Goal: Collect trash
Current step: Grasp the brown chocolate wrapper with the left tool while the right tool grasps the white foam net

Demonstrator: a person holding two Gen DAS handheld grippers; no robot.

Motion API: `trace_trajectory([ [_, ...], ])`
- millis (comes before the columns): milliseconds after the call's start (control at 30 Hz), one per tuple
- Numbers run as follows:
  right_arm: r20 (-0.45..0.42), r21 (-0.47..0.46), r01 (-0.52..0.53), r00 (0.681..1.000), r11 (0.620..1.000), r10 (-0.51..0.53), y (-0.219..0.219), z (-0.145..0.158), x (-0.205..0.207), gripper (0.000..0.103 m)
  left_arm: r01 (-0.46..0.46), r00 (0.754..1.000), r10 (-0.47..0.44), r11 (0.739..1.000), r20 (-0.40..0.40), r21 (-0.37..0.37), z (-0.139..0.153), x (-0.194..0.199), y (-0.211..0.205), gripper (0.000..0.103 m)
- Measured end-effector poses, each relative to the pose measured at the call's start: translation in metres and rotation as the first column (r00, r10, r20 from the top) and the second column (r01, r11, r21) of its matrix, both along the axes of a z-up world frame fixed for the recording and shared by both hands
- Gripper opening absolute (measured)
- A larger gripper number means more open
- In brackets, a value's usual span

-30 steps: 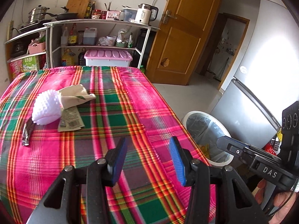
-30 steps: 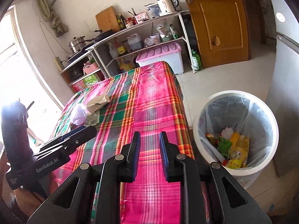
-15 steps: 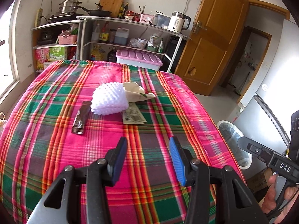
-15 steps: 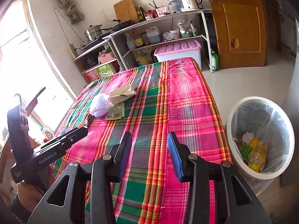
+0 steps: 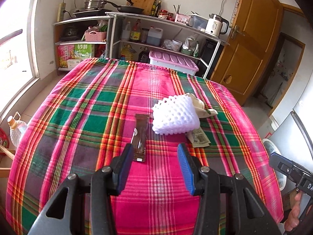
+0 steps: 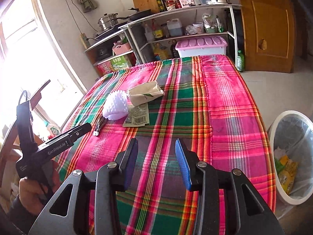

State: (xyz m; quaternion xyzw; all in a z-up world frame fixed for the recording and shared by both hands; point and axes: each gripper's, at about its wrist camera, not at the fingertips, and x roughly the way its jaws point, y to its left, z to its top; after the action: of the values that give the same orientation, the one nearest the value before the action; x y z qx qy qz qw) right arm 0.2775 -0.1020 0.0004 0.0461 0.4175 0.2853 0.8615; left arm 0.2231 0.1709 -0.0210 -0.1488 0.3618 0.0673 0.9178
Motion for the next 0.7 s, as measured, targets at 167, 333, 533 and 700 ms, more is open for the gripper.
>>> trace_trajectory([
  [167, -0.005, -0.012, -0.018, 1.0, 1.0, 0.018, 0.016, -0.005, 0.012, 0.041, -0.005, 0.999, 0.006, 1.0, -0.032, 0.014, -0.013, 0.021, 0.01, 0.049],
  [333, -0.014, -0.03, -0.031, 0.999, 0.999, 0.03, 0.027, -0.013, 0.021, 0.041, -0.003, 0.998, 0.004, 1.0, -0.058, 0.025, -0.025, 0.04, 0.013, 0.049],
  [533, -0.02, -0.036, -0.042, 0.999, 0.998, 0.041, 0.044, -0.019, 0.03, 0.041, -0.01, 0.995, 0.011, 1.0, -0.099, 0.004, -0.033, 0.055, 0.021, 0.043],
  [700, -0.02, -0.039, -0.059, 0.998, 0.998, 0.058, 0.061, -0.019, 0.039, 0.041, -0.022, 0.995, 0.022, 1.0, -0.101, 0.0, -0.034, 0.054, 0.027, 0.024],
])
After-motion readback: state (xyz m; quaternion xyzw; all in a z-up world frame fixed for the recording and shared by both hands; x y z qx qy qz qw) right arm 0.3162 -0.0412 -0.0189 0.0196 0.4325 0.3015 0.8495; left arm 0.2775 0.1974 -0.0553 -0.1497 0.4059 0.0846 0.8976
